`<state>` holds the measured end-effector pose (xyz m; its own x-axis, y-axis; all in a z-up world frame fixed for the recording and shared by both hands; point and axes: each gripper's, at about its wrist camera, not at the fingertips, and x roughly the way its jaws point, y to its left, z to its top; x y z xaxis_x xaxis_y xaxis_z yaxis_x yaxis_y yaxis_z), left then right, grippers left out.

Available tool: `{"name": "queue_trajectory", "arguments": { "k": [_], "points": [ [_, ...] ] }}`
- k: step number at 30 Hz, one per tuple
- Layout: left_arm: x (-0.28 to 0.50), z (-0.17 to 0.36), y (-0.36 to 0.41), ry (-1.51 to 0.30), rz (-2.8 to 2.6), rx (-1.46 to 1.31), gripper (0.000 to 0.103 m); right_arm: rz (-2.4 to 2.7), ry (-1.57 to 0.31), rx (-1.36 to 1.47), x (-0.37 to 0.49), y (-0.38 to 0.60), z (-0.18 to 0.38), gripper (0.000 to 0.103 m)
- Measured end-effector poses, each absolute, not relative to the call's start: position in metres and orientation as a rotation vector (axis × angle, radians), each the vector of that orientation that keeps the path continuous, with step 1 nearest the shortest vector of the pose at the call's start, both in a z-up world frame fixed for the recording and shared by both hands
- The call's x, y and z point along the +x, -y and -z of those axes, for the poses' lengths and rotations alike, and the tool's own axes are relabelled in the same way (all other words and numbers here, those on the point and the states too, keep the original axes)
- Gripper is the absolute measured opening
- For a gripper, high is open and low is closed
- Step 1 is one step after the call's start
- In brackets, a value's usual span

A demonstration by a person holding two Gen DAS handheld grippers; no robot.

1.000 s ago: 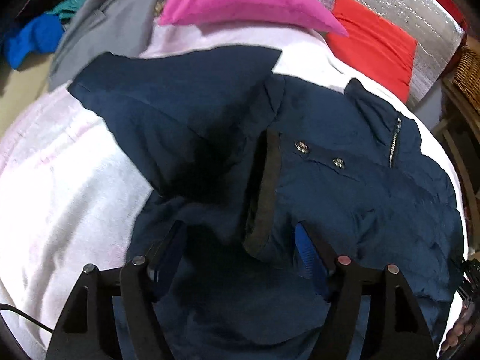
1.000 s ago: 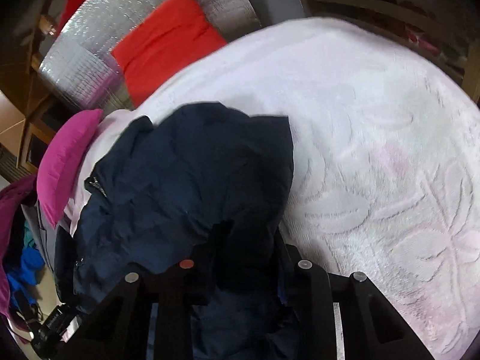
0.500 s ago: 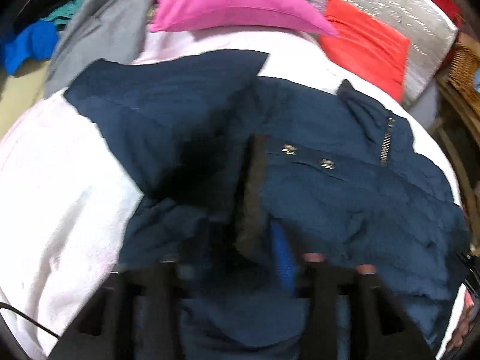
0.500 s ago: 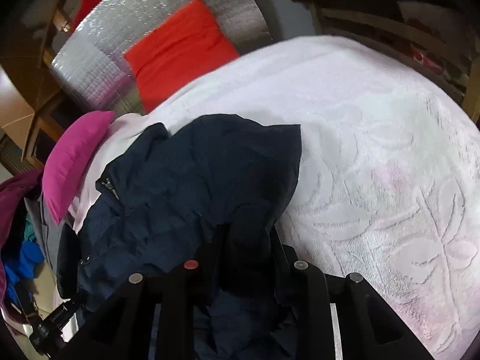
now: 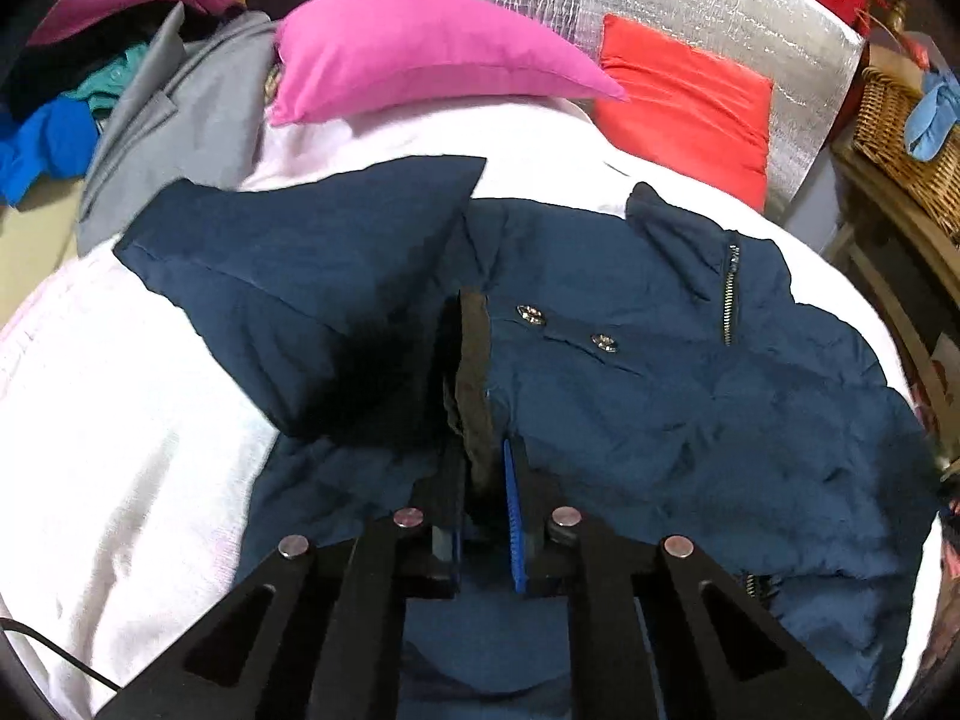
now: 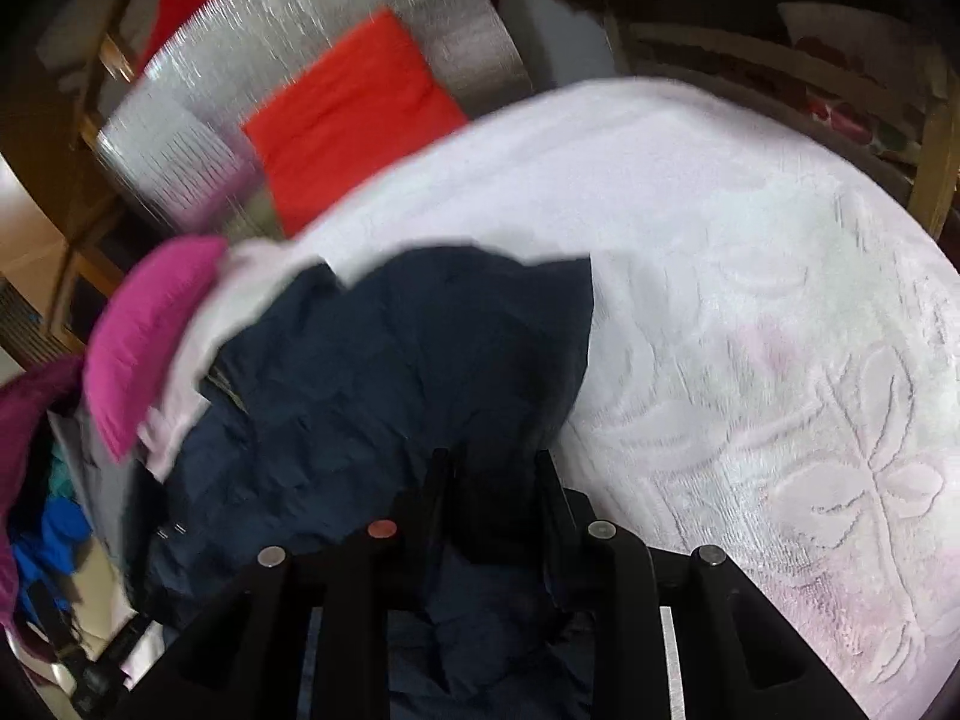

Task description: Fold large clothes

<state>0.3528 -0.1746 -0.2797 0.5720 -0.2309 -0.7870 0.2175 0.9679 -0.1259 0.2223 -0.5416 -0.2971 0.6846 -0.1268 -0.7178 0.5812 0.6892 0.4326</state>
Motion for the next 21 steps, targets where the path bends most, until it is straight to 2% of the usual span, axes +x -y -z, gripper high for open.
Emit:
{"name": "queue_trajectory", "arguments": {
  "k": [2, 4, 5, 6, 7, 8, 9, 10, 15, 17, 18, 19, 21],
  "points": [
    [0.357, 0.29, 0.171, -0.974, 0.24, -0.002, 0.013, 0.444, -0.694, 0.69, 0.22, 0.54, 0.292, 0.028],
    [0.361, 0.293, 0.168, -1.019, 0.243, -0.006, 0.02, 0.478, -0.774, 0.706, 0.224, 0.541, 0.305, 0.028],
    [0.359, 0.291, 0.165, -1.018, 0.246, -0.004, 0.02, 0.49, -0.797, 0.724, 0.225, 0.542, 0.31, 0.028],
    [0.358, 0.289, 0.165, -1.021, 0.25, 0.005, 0.03, 0.499, -0.808, 0.729, 0.226, 0.542, 0.311, 0.03],
    [0.356, 0.285, 0.163, -1.026, 0.267, 0.012, 0.046, 0.508, -0.815, 0.724, 0.226, 0.541, 0.308, 0.038],
    [0.354, 0.28, 0.159, -1.029, 0.301, 0.003, 0.054, 0.515, -0.814, 0.713, 0.228, 0.541, 0.306, 0.046],
    [0.354, 0.278, 0.159, -1.027, 0.325, -0.017, 0.062, 0.546, -0.801, 0.688, 0.226, 0.539, 0.297, 0.067],
    [0.35, 0.27, 0.149, -1.014, 0.358, -0.058, 0.063, 0.586, -0.757, 0.654, 0.221, 0.535, 0.286, 0.075],
    [0.349, 0.247, 0.097, -0.959, 0.391, -0.203, 0.069, 0.573, -0.597, 0.501, 0.212, 0.503, 0.252, 0.075],
    [0.359, 0.245, 0.066, -0.945, 0.309, -0.266, 0.071, 0.464, -0.6, 0.473, 0.221, 0.483, 0.251, 0.068],
    [0.365, 0.246, 0.056, -0.95, 0.281, -0.289, 0.071, 0.421, -0.611, 0.461, 0.227, 0.474, 0.253, 0.058],
    [0.374, 0.25, 0.038, -0.961, 0.238, -0.344, 0.071, 0.362, -0.636, 0.443, 0.236, 0.46, 0.257, 0.054],
    [0.388, 0.256, 0.016, -0.967, 0.181, -0.446, 0.071, 0.286, -0.694, 0.427, 0.25, 0.439, 0.269, 0.051]
  ]
}}
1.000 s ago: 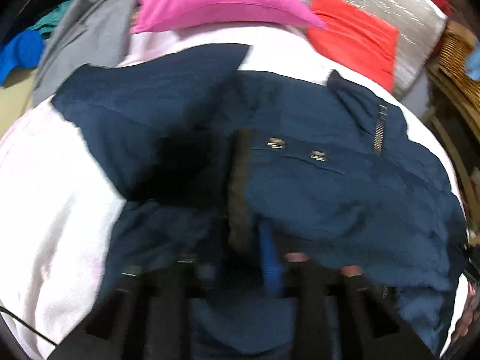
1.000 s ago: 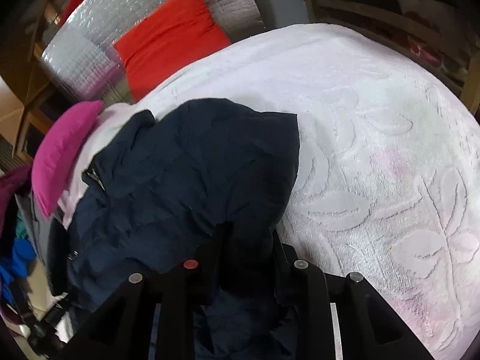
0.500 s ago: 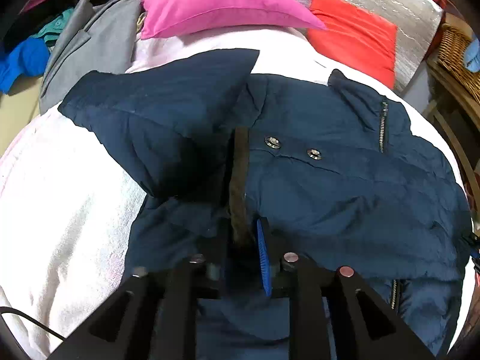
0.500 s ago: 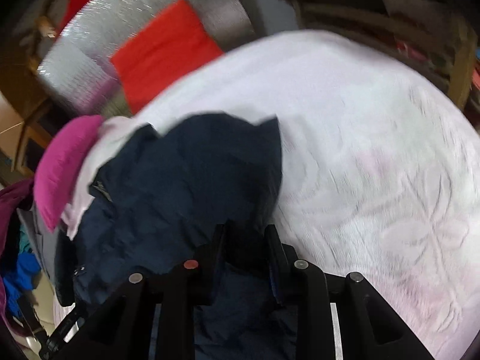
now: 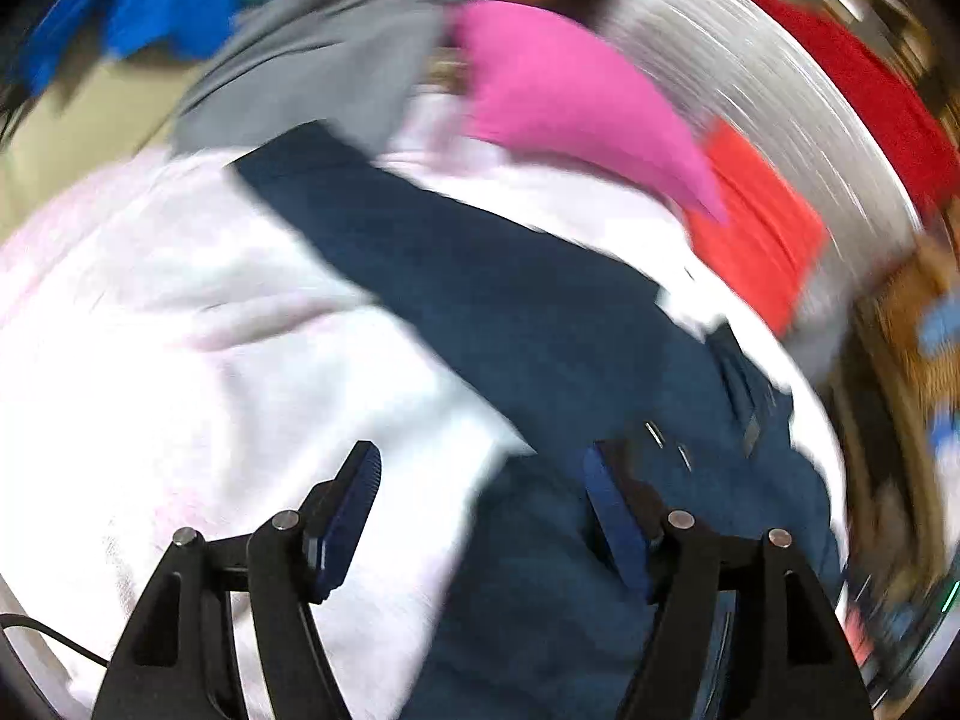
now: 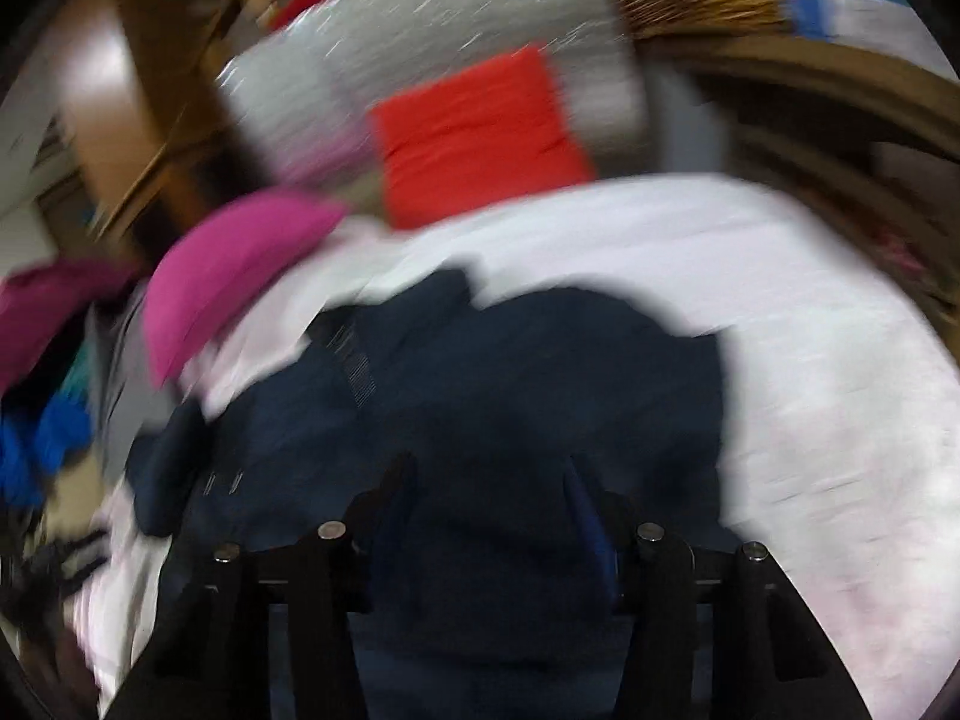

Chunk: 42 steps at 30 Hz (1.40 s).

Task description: Fold large clothes

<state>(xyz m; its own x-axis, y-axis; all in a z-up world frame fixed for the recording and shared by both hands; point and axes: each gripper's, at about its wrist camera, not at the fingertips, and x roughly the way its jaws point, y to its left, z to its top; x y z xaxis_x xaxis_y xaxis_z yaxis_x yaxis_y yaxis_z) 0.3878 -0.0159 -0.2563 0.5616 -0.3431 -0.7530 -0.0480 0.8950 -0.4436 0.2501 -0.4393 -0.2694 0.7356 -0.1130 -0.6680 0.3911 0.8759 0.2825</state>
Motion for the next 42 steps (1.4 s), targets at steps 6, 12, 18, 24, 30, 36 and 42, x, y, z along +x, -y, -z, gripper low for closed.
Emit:
{"name": "queue_trajectory", "arguments": {
  "k": [6, 12, 18, 24, 30, 36, 42],
  "points": [
    [0.427, 0.296, -0.034, -0.991, 0.131, -0.774, 0.071, 0.192, -0.852, 0.445, 0.281, 0.41, 0.313, 0.049],
    [0.451, 0.316, -0.023, -1.002, 0.221, -0.877, 0.071, 0.189, -0.891, 0.5, 0.283, 0.421, 0.324, 0.049],
    [0.464, 0.331, -0.02, -0.969, 0.255, -1.023, 0.055, 0.182, -0.899, 0.451, 0.277, 0.416, 0.321, 0.05],
    [0.47, 0.312, -0.01, -0.894, 0.249, -0.941, 0.018, 0.176, -0.913, 0.424, 0.284, 0.414, 0.323, 0.05],
    [0.447, 0.254, 0.035, -0.767, 0.329, -0.729, 0.011, 0.173, -0.908, 0.489, 0.283, 0.421, 0.321, 0.05],
    [0.396, 0.228, 0.118, -0.76, 0.513, -0.548, 0.011, 0.191, -0.836, 0.549, 0.265, 0.434, 0.306, 0.05],
    [0.368, 0.293, 0.211, -1.004, 0.521, -0.316, 0.01, 0.209, -0.824, 0.603, 0.255, 0.444, 0.304, 0.05]
  ]
}}
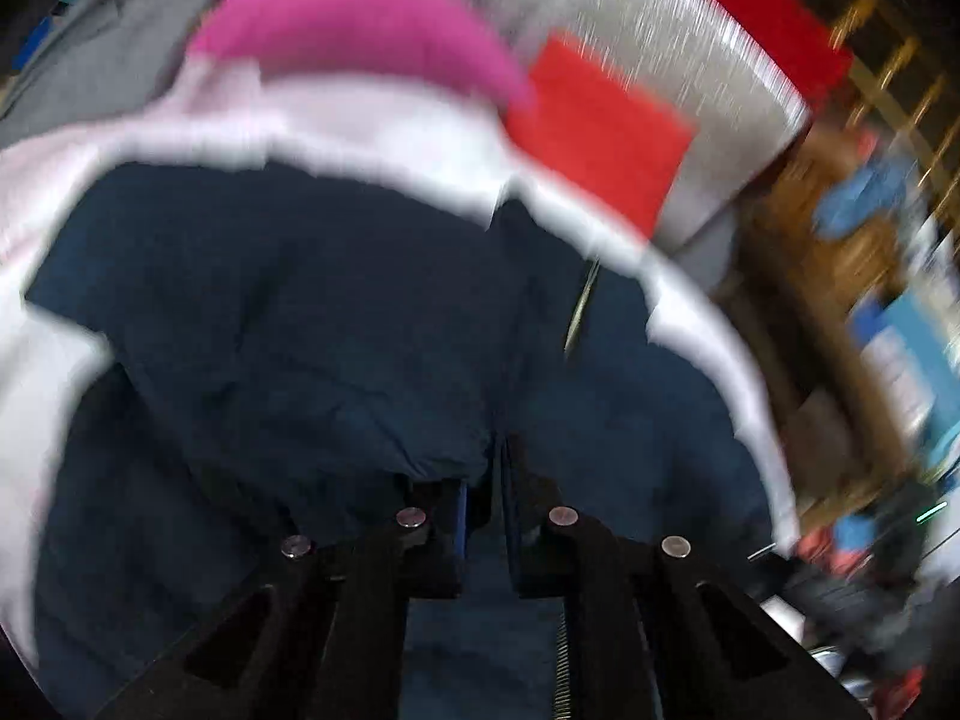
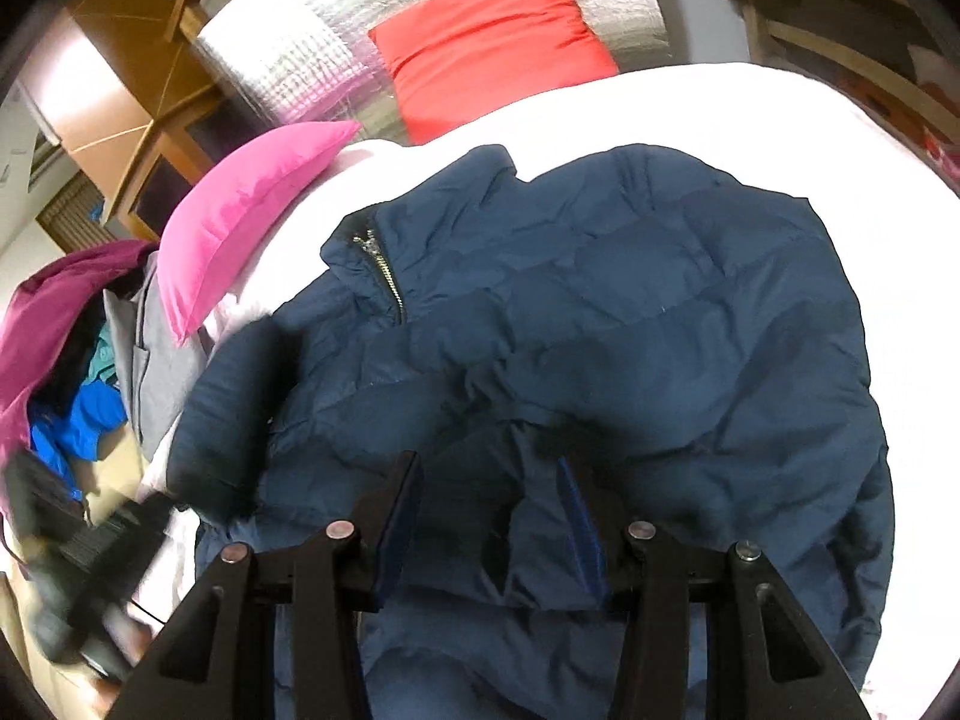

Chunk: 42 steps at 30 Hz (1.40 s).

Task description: Fold large clothes

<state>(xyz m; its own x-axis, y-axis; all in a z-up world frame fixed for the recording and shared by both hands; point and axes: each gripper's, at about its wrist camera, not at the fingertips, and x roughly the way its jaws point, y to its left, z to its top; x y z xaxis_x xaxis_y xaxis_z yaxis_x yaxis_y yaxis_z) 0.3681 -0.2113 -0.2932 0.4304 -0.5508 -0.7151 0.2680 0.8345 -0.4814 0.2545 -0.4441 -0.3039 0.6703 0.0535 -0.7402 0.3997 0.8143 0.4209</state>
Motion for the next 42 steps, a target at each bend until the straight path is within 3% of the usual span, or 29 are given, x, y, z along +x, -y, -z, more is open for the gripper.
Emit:
{"name": "queue_trajectory", "arguments": {
  "k": [2, 3, 5, 6, 7, 15, 19, 27, 32, 34, 37, 42],
  "points": [
    [0.371, 0.302, 0.21, -1.042, 0.518, -0.35, 0.01, 0.216, -0.831, 0.62, 0.252, 0.446, 0.306, 0.05],
    [0.369, 0.298, 0.206, -1.053, 0.527, -0.363, 0.015, 0.216, -0.832, 0.628, 0.252, 0.447, 0.307, 0.05],
    [0.368, 0.29, 0.194, -1.094, 0.576, -0.395, 0.038, 0.214, -0.829, 0.642, 0.25, 0.448, 0.306, 0.05],
    [0.367, 0.285, 0.185, -1.117, 0.593, -0.416, 0.06, 0.213, -0.824, 0.643, 0.249, 0.449, 0.305, 0.05],
    [0.364, 0.279, 0.173, -1.122, 0.593, -0.446, 0.067, 0.214, -0.82, 0.638, 0.249, 0.448, 0.303, 0.05],
    [0.38, 0.255, 0.051, -0.995, 0.464, -0.722, 0.072, 0.193, -0.814, 0.623, 0.253, 0.435, 0.301, 0.05],
    [0.415, 0.284, 0.028, -1.046, 0.402, -0.912, 0.072, 0.18, -0.834, 0.585, 0.262, 0.42, 0.305, 0.05],
    [0.441, 0.305, 0.027, -1.072, 0.385, -1.024, 0.07, 0.179, -0.855, 0.557, 0.274, 0.411, 0.313, 0.05],
    [0.451, 0.31, 0.037, -1.054, 0.341, -1.056, 0.044, 0.178, -0.853, 0.567, 0.277, 0.415, 0.314, 0.05],
    [0.451, 0.296, 0.04, -1.002, 0.332, -1.019, 0.024, 0.183, -0.85, 0.566, 0.276, 0.419, 0.314, 0.05],
    [0.445, 0.261, 0.055, -0.907, 0.347, -0.909, 0.015, 0.196, -0.837, 0.58, 0.27, 0.428, 0.312, 0.05],
    [0.411, 0.182, 0.111, -0.681, 0.456, -0.598, 0.014, 0.241, -0.788, 0.611, 0.251, 0.451, 0.303, 0.05]
  ]
}}
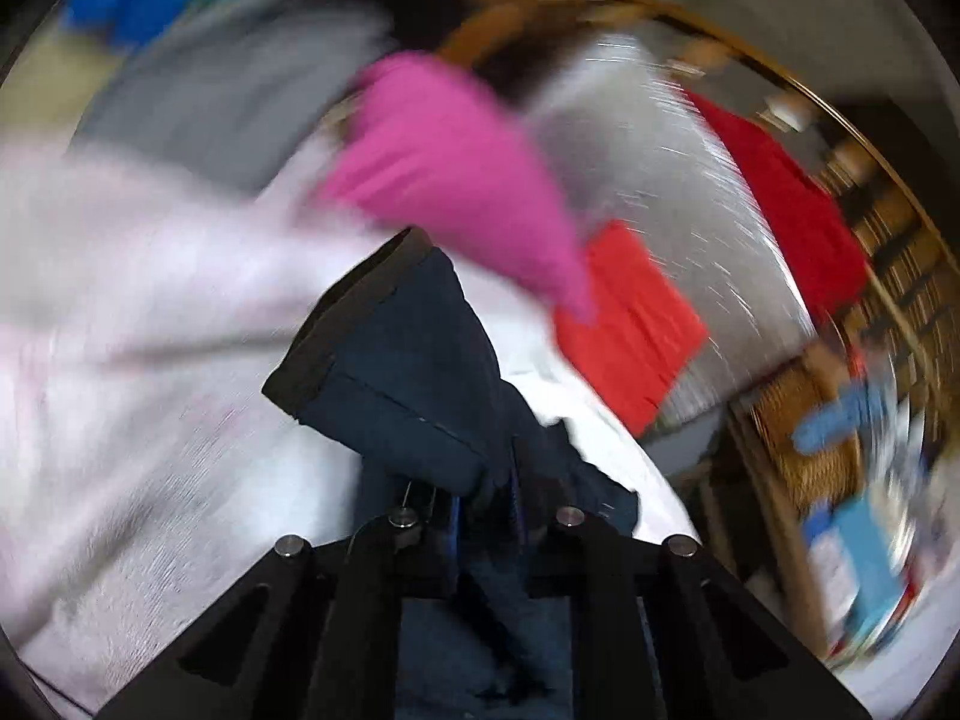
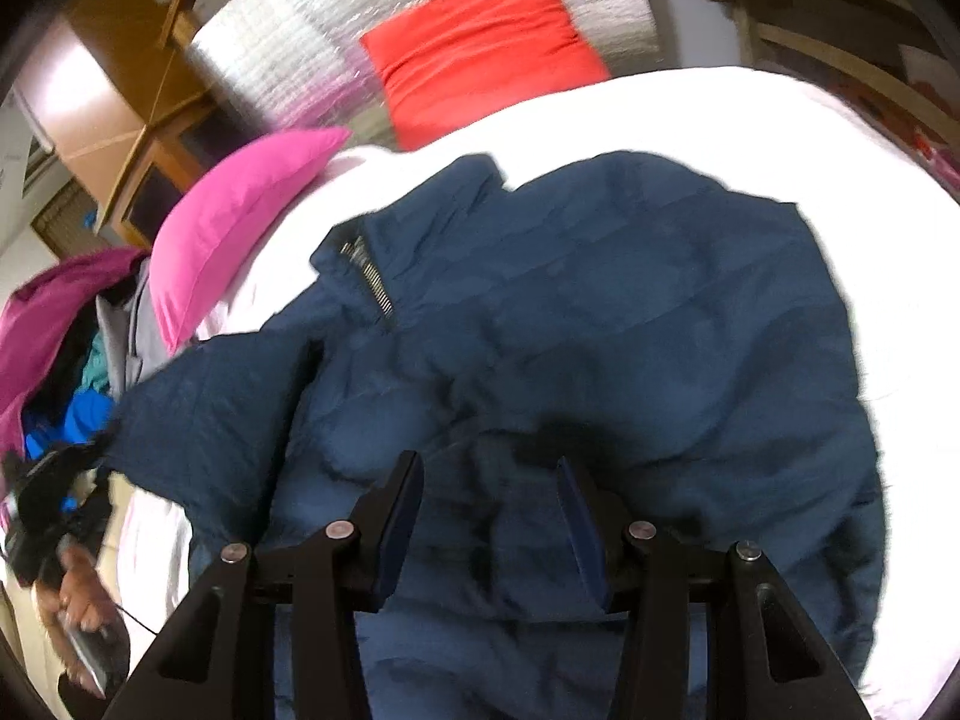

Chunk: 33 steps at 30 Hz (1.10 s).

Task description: Fold large clothes

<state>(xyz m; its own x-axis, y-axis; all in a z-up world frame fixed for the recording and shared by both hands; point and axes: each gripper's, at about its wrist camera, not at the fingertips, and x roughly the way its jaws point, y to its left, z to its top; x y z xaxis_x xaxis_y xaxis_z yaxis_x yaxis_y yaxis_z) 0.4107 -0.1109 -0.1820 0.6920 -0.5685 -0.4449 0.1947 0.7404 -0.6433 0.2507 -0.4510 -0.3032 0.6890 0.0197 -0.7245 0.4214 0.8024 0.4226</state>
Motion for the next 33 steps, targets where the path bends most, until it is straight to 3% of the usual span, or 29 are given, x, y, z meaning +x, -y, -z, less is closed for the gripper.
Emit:
{"name": "queue_trajectory", "arguments": {
  "k": [4, 9, 11, 12, 13, 18, 26, 33],
  "points": [
    [0.37, 0.144, 0.177, -0.55, 0.614, -0.375, 0.014, 0.276, -0.748, 0.647, 0.234, 0.472, 0.296, 0.05],
    [0.323, 0.154, 0.246, -0.581, 0.824, -0.167, 0.017, 0.311, -0.705, 0.708, 0.218, 0.495, 0.292, 0.051],
    [0.309, 0.168, 0.284, -0.619, 0.88, -0.028, 0.036, 0.324, -0.695, 0.734, 0.213, 0.503, 0.292, 0.051],
    [0.304, 0.179, 0.303, -0.668, 0.894, 0.049, 0.062, 0.328, -0.692, 0.742, 0.211, 0.505, 0.292, 0.051],
    [0.301, 0.189, 0.315, -0.723, 0.897, 0.101, 0.076, 0.332, -0.689, 0.748, 0.209, 0.508, 0.292, 0.053],
    [0.317, 0.204, 0.324, -0.925, 0.95, 0.081, 0.077, 0.356, -0.657, 0.814, 0.196, 0.528, 0.291, 0.058],
    [0.341, 0.19, 0.248, -0.907, 0.937, -0.143, 0.081, 0.267, -0.573, 1.0, 0.185, 0.549, 0.294, 0.06],
    [0.348, 0.198, 0.217, -0.945, 0.893, -0.084, 0.083, 0.147, -0.528, 1.112, 0.188, 0.551, 0.301, 0.064]
  ]
}}
